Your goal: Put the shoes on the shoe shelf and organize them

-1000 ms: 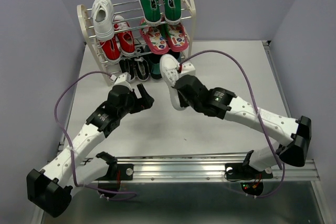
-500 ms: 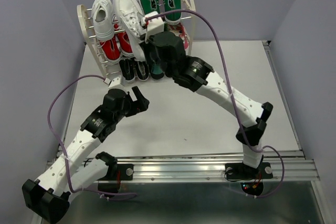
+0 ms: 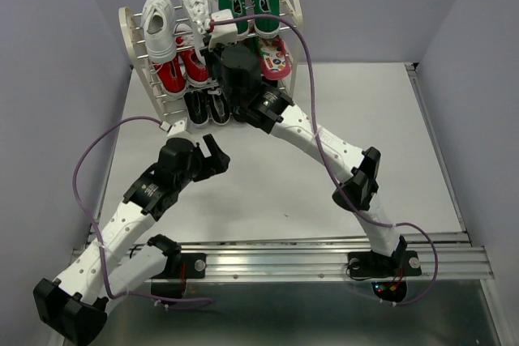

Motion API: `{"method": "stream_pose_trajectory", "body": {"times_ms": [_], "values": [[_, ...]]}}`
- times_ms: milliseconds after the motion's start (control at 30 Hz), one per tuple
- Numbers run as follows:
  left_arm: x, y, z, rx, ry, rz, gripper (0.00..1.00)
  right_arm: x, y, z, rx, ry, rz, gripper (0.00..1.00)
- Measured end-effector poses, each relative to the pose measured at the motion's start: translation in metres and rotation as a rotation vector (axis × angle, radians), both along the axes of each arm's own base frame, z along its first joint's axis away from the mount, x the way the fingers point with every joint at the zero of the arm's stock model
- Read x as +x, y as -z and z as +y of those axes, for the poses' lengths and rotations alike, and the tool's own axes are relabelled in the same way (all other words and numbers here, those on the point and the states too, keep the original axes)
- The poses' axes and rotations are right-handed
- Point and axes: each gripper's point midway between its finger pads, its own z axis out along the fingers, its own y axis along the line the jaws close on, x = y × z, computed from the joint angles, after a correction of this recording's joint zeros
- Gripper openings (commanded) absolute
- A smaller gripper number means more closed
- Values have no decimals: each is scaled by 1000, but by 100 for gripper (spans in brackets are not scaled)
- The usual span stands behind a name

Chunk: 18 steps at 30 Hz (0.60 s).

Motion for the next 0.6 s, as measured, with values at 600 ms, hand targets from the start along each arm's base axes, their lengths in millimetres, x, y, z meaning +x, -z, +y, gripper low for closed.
{"method": "stream_pose_trajectory", "body": {"times_ms": [600], "values": [[1,4,-1,4,1,16,99,38,-11,-2,230,-99,-7,48]]}}
